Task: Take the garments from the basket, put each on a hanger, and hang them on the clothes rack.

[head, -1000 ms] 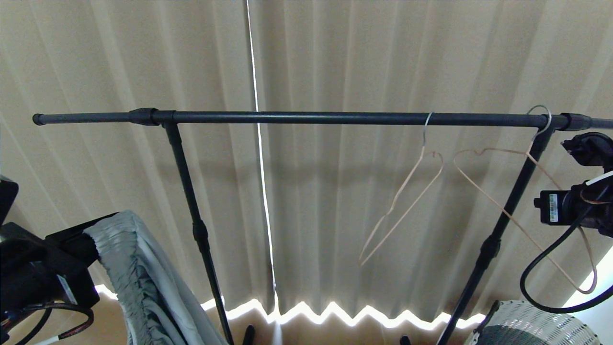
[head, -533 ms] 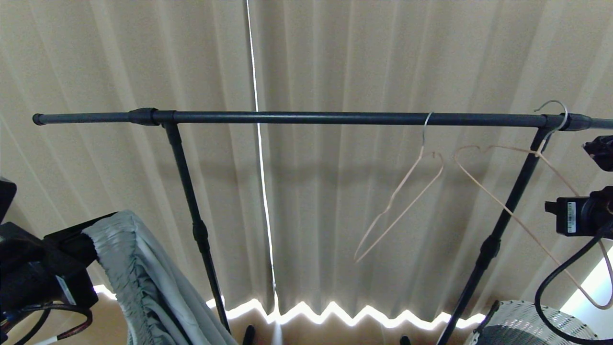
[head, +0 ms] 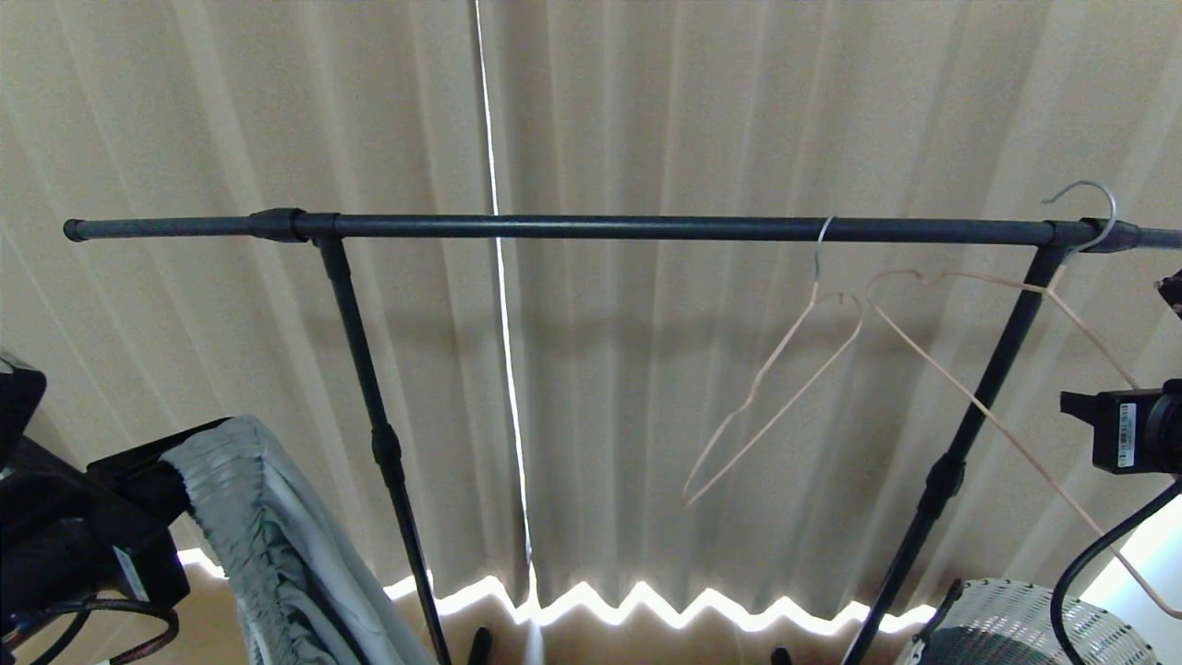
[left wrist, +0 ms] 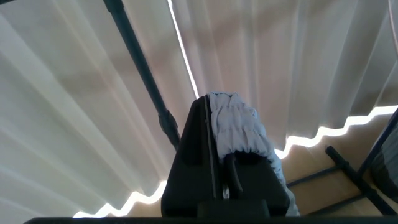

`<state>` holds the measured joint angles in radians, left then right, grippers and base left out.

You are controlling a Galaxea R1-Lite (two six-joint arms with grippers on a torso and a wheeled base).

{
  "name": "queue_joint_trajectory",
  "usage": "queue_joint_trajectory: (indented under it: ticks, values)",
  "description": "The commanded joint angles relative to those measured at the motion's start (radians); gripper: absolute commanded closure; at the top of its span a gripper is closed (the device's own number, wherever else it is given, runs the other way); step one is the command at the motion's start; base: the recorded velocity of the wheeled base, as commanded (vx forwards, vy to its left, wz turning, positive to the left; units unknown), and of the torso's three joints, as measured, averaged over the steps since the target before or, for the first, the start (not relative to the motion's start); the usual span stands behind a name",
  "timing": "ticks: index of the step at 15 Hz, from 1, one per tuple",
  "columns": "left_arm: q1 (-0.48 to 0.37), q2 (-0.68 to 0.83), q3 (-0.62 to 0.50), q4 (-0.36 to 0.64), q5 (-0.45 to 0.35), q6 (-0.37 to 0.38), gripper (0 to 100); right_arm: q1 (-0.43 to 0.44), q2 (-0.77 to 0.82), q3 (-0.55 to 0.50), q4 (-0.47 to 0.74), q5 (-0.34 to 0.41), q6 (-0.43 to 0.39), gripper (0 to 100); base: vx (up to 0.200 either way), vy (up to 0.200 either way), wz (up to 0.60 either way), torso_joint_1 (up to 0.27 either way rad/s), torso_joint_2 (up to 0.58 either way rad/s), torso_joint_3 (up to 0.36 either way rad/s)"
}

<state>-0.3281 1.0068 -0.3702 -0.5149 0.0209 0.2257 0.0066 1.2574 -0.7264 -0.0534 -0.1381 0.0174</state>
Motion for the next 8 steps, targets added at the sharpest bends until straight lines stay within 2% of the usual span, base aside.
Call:
queue_joint_trajectory:
  ticks: [1,8]
  values:
    - [0.0,0.004,0.001,-0.001,0.001,-0.002,100,0.001,-0.015,0.002,-0.003,0.0,-0.001,100,-0.2,0.0,0.0,-0.002,0.01,0.002]
    - [0.0,0.001,0.002,-0.001,0.001,-0.002,100,0.001,-0.013,0.004,-0.008,0.002,0.001,100,-0.2,0.0,0.0,0.004,0.0,0.002]
